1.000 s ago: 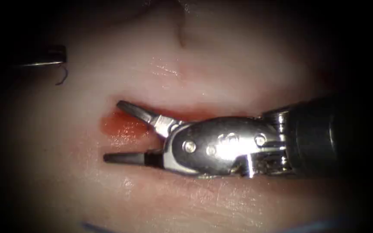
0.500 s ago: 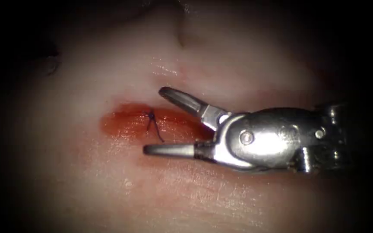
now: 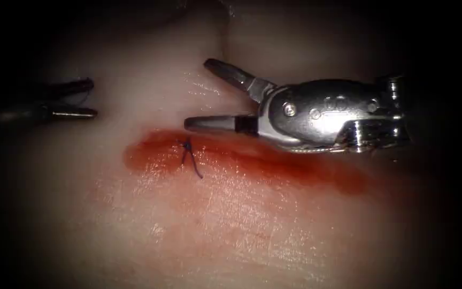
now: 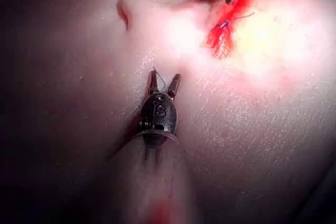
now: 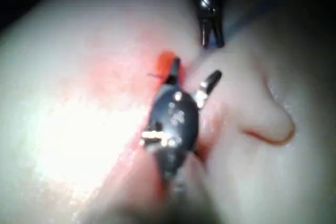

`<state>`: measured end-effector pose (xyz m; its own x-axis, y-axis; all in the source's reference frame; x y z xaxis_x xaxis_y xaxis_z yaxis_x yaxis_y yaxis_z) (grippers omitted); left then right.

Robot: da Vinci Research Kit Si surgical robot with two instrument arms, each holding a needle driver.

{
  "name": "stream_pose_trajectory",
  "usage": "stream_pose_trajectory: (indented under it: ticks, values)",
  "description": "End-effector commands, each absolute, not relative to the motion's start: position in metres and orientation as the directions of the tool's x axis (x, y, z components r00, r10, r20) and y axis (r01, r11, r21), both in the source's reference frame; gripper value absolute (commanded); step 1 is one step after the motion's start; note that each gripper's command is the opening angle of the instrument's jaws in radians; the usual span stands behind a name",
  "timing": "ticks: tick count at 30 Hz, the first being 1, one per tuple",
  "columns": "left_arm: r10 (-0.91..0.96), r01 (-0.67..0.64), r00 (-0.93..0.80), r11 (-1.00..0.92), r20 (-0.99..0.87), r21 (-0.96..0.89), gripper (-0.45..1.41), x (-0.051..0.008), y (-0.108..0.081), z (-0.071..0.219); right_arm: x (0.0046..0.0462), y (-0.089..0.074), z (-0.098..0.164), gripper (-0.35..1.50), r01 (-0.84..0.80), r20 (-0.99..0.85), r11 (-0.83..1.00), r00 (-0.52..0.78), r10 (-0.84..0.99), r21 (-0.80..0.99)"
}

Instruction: Wound Closure

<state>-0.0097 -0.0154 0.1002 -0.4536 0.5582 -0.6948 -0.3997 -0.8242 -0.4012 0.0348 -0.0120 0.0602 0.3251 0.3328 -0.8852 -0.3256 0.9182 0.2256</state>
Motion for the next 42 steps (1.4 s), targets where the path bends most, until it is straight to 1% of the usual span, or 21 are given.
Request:
stream_pose_trajectory:
  ticks: [1, 6, 12, 20, 22, 23, 25, 29, 34, 40, 42]
  values:
    - [0.564, -0.398, -0.455, -0.821, -0.689, -0.409, 0.83, -0.0101, -0.016, 0.101, 0.0355, -0.012, 0.062, 1.35, -0.326, -0.882, 0.920, 0.337, 0.329, 0.219]
    - [0.568, -0.387, -0.465, -0.820, -0.679, -0.421, 0.84, -0.0087, -0.017, 0.100, 0.0346, -0.012, 0.065, 1.36, -0.321, -0.873, 0.927, 0.375, 0.313, 0.195]
    - [0.561, -0.377, -0.493, -0.827, -0.665, -0.417, 0.59, -0.0057, -0.019, 0.099, 0.0331, -0.012, 0.065, 1.36, -0.335, -0.867, 0.924, 0.386, 0.315, 0.186]
    - [0.571, -0.393, -0.500, -0.819, -0.651, -0.417, 0.46, -0.0018, -0.022, 0.095, 0.0324, -0.012, 0.065, 1.35, -0.340, -0.866, 0.922, 0.388, 0.316, 0.184]
    - [0.580, -0.400, -0.499, -0.813, -0.644, -0.422, 0.34, -0.0015, -0.022, 0.094, 0.0323, -0.012, 0.065, 1.35, -0.340, -0.866, 0.922, 0.388, 0.316, 0.184]
    - [0.589, -0.405, -0.486, -0.806, -0.645, -0.431, 0.32, -0.0017, -0.022, 0.093, 0.0323, -0.012, 0.065, 1.35, -0.339, -0.866, 0.922, 0.388, 0.316, 0.184]
    - [0.586, -0.406, -0.468, -0.807, -0.661, -0.428, 0.29, -0.0026, -0.022, 0.091, 0.0323, -0.012, 0.065, 1.35, -0.339, -0.866, 0.922, 0.388, 0.316, 0.184]
    - [0.546, -0.400, -0.408, -0.828, -0.732, -0.394, 0.24, -0.0067, -0.019, 0.085, 0.0322, -0.012, 0.065, 1.35, -0.338, -0.866, 0.923, 0.387, 0.315, 0.185]
    - [0.543, -0.365, -0.312, -0.826, -0.780, -0.429, 0.34, -0.0119, -0.019, 0.080, 0.0318, -0.012, 0.065, 1.36, -0.334, -0.867, 0.924, 0.387, 0.314, 0.186]
    - [0.533, -0.315, -0.278, -0.837, -0.799, -0.448, 0.37, -0.0170, -0.019, 0.081, 0.0310, -0.013, 0.064, 1.38, -0.325, -0.868, 0.926, 0.383, 0.316, 0.193]
    - [0.527, -0.306, -0.271, -0.841, -0.805, -0.447, 0.37, -0.0176, -0.019, 0.081, 0.0309, -0.013, 0.064, 1.38, -0.324, -0.868, 0.926, 0.383, 0.317, 0.195]
